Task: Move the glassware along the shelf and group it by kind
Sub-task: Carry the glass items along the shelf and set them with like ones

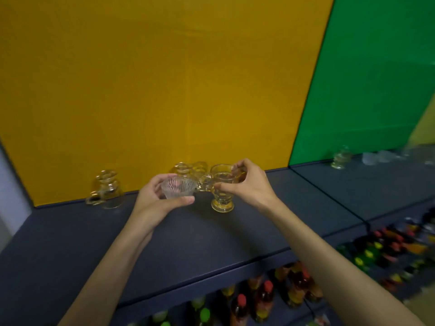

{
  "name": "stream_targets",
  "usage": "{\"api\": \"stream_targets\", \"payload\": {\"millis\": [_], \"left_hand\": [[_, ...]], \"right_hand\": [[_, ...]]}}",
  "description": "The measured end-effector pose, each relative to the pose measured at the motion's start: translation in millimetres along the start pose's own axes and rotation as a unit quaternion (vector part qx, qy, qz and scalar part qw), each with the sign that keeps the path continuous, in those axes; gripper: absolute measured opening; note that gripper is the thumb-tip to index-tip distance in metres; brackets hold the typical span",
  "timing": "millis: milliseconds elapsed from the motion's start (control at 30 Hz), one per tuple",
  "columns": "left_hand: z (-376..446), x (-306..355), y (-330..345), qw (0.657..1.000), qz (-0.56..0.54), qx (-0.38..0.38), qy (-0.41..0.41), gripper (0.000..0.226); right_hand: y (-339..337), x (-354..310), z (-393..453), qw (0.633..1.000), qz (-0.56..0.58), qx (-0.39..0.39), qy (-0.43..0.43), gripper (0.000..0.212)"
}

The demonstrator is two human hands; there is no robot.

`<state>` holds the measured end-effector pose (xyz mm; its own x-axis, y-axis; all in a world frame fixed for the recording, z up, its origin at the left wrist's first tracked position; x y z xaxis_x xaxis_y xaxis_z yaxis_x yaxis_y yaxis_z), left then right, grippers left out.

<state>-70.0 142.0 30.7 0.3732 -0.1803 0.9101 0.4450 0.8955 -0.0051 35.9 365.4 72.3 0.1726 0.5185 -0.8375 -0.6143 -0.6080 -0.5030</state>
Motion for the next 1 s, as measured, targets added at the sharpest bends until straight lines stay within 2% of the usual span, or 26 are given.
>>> {"api": "stream_targets", "payload": {"millis": [267, 567, 767, 900, 1000], "left_hand": [[-34, 20, 194, 0.997, -0.036, -0.067, 0.018, 0.081], [-59, 25, 391, 0.994, -0.039, -0.1, 0.0, 0.079], [-56, 18, 469, 0.995, -0.015, -0.101, -0.009, 0.076], [-39, 11, 507, 0.996, -0.005, -0.09, -0.004, 0.071], [-20, -2, 530, 0.997, 0.003, -0.072, 0.002, 0.065]], "right_hand": [[-173, 114, -16, 0.995, 0.037, 0.063, 0.066, 0.066], [-344, 227, -40, 0.99, 0.001, 0.109, 0.085, 0.069], [-413, 282, -41, 0.986, 0.014, 0.131, 0.101, 0.073], [-439, 312, -27, 0.985, 0.014, 0.14, 0.096, 0.068], [-454, 330, -6, 0.986, 0.007, 0.141, 0.083, 0.073]]}}
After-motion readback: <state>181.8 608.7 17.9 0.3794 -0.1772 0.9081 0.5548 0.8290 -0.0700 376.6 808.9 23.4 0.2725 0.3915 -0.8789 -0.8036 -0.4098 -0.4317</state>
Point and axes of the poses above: each hand's wrist, its own z-axis towards the middle knuckle, its own y-axis out of the palm, x = y × z, the point moved 9 cm from there along z, towards the middle knuckle, and after that the axes turned 10 degrees about y, right-handed, at the moved point
